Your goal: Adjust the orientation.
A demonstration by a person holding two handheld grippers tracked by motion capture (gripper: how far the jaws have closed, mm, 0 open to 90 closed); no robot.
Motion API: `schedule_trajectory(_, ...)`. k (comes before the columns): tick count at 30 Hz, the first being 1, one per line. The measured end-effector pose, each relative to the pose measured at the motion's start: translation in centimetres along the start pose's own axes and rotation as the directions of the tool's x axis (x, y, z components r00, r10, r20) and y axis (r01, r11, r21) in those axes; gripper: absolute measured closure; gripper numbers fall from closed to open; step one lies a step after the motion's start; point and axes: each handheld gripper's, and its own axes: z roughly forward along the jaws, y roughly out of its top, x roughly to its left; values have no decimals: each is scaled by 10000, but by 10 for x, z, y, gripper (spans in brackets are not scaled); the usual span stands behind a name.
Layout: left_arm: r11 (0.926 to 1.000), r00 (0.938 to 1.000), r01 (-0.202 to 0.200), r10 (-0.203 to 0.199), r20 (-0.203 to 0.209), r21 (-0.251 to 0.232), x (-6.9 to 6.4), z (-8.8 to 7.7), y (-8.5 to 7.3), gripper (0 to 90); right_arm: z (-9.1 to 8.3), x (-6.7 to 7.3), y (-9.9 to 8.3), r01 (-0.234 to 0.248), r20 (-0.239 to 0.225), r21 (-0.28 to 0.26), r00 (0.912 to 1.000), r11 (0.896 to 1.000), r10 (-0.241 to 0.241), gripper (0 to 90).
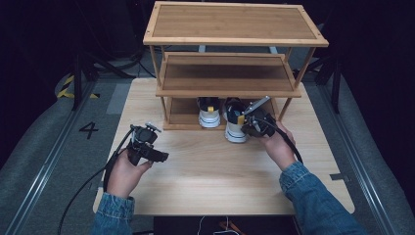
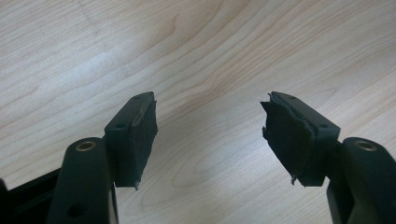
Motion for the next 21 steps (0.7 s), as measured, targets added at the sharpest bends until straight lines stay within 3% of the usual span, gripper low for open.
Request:
schedule_trajectory(2,9999,9999,150,-150,-29,-35,0,-1,-3,342,1,0,3,188,249,25,9995,9998,-188,898)
schedule_trajectory(9,9994,9993,339,-340,-144,-62,4,-7,-13,342,11,-8,13,103,819,263,9966,9996,-124,890)
schedule_trajectory(21,9978,9976,660,-662,-224,-56,11,-10,-24,342,27,-20,25,-94,887,63,9960,9999,88,889)
